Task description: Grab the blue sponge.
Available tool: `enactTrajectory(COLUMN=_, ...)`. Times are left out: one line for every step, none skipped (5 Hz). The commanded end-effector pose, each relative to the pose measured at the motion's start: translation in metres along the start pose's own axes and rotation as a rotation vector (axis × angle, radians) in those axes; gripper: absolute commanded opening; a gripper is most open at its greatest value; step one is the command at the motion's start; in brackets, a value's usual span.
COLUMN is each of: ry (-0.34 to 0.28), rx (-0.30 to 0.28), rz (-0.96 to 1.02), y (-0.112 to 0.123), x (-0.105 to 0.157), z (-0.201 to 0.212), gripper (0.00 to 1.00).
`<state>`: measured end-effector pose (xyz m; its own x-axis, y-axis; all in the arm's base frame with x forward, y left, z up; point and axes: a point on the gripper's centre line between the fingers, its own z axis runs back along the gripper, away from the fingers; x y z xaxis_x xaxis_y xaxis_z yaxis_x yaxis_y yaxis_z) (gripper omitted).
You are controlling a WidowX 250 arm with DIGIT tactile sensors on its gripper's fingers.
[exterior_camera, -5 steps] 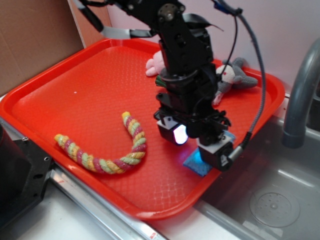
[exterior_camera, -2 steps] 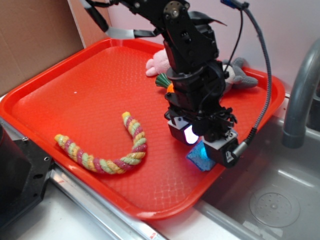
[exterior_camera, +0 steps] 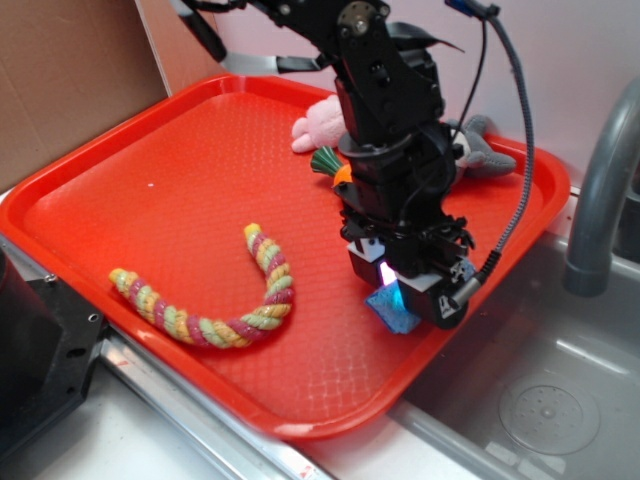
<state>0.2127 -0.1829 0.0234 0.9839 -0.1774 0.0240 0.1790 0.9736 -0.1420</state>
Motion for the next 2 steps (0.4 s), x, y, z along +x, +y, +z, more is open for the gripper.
enactTrajectory(ry=0.106, rx=0.116, rz=-0.067, y=0.01, x=-0.016, z=0.038, gripper=0.0)
enactTrajectory(ry=0.134, rx=0.151, rz=-0.019, y=0.031, x=-0.028, z=0.088, gripper=0.0)
